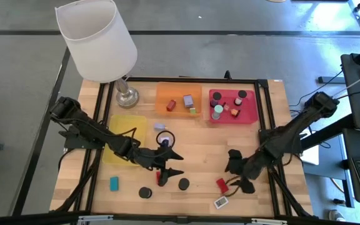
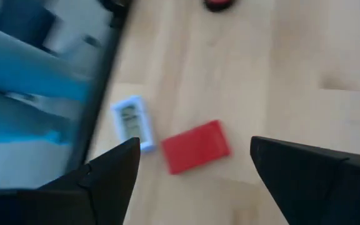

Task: Pick & Place Office items
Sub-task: Put the red digital timer into the yellow bin

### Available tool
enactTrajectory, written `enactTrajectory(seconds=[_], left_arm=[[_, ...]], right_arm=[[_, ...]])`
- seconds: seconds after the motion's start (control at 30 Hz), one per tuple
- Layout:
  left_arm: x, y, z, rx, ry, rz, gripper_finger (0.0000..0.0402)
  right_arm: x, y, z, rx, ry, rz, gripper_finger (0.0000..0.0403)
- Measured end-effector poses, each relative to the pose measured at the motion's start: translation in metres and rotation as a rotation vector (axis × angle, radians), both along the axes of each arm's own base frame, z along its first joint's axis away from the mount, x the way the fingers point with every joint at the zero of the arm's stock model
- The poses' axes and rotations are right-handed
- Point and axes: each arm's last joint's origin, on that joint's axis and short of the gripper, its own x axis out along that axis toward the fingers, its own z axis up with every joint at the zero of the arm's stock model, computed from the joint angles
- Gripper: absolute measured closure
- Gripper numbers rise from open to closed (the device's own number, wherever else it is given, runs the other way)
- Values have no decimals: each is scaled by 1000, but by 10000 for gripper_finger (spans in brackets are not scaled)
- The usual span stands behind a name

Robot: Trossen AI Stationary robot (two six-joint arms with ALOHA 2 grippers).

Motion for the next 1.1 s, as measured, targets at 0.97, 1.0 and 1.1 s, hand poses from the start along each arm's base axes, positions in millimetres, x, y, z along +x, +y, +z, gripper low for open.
enactTrajectory(seconds=[0.97,1.0,1.1], left_arm=[[-6,-15,-2,-143,87,-485,121],[-6,-15,-2,-140,87,-486,121],[-6,-15,-2,-108,75,-499,121]], right_arm=[[75,65,-57,131,718,-1224,110],[75,65,-59,123,719,-1223,110],[76,66,-63,97,729,-1209,116]])
